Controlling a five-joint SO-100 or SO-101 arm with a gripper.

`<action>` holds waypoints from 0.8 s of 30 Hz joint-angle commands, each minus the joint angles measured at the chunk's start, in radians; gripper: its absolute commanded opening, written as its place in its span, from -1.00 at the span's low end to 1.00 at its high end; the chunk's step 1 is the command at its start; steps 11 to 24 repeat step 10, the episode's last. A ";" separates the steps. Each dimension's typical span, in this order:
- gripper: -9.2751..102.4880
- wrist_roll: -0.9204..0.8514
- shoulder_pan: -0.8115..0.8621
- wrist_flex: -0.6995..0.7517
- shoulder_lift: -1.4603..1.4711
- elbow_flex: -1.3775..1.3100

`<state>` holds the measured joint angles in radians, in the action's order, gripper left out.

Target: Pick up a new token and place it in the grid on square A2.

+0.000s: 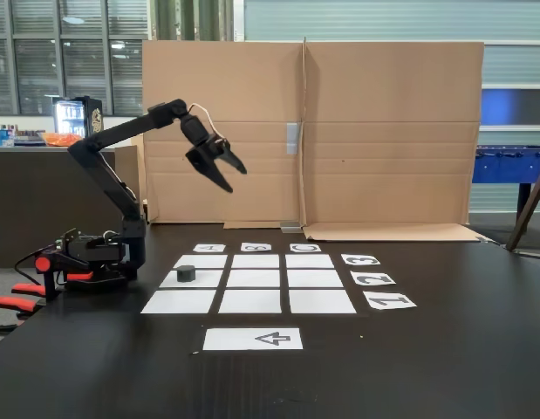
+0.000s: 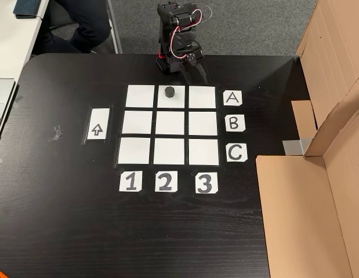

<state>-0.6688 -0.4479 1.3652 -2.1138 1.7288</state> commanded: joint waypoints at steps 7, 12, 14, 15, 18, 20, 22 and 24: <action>-0.25 0.150 -0.117 -0.023 -0.055 -0.060; -0.25 0.229 -0.135 -0.032 -0.094 -0.060; -0.25 0.229 -0.135 -0.032 -0.094 -0.060; -0.25 0.229 -0.135 -0.032 -0.094 -0.060; -0.25 0.229 -0.135 -0.032 -0.094 -0.060; -0.25 0.229 -0.135 -0.032 -0.094 -0.060; -0.25 0.229 -0.135 -0.032 -0.094 -0.060; -0.25 0.229 -0.135 -0.032 -0.094 -0.060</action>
